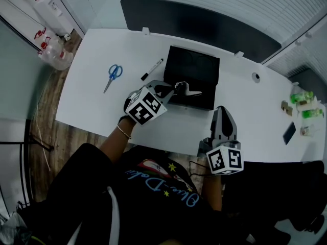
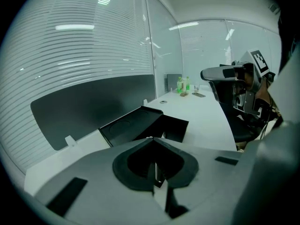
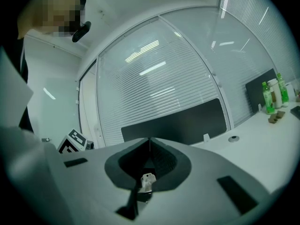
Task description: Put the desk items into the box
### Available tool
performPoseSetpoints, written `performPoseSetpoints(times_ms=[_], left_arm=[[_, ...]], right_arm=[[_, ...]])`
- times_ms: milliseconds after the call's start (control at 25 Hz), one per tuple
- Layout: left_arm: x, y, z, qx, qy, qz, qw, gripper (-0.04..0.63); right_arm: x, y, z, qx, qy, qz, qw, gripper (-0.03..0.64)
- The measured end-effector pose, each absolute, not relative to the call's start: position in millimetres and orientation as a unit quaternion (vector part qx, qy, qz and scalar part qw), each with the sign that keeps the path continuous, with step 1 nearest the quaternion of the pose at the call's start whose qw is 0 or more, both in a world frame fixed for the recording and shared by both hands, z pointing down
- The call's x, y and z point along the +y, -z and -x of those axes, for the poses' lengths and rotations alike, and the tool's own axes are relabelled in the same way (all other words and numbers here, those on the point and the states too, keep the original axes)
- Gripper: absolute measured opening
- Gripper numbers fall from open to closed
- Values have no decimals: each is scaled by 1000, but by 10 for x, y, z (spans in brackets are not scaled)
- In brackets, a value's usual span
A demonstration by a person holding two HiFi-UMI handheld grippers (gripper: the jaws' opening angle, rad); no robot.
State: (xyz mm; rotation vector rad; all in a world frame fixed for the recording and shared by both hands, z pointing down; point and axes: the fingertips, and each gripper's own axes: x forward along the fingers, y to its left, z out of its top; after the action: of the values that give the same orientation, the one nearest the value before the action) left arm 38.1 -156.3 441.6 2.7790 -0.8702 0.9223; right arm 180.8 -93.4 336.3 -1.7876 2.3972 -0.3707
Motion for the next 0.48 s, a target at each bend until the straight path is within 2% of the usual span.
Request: performPoseSetpoints(times_ms=[480], left_arm=[[-1532, -4348, -190, -318, -288, -901, 55, 8]], right_arm=[[-984, -3365, -1668, 810, 126, 569, 63, 11]])
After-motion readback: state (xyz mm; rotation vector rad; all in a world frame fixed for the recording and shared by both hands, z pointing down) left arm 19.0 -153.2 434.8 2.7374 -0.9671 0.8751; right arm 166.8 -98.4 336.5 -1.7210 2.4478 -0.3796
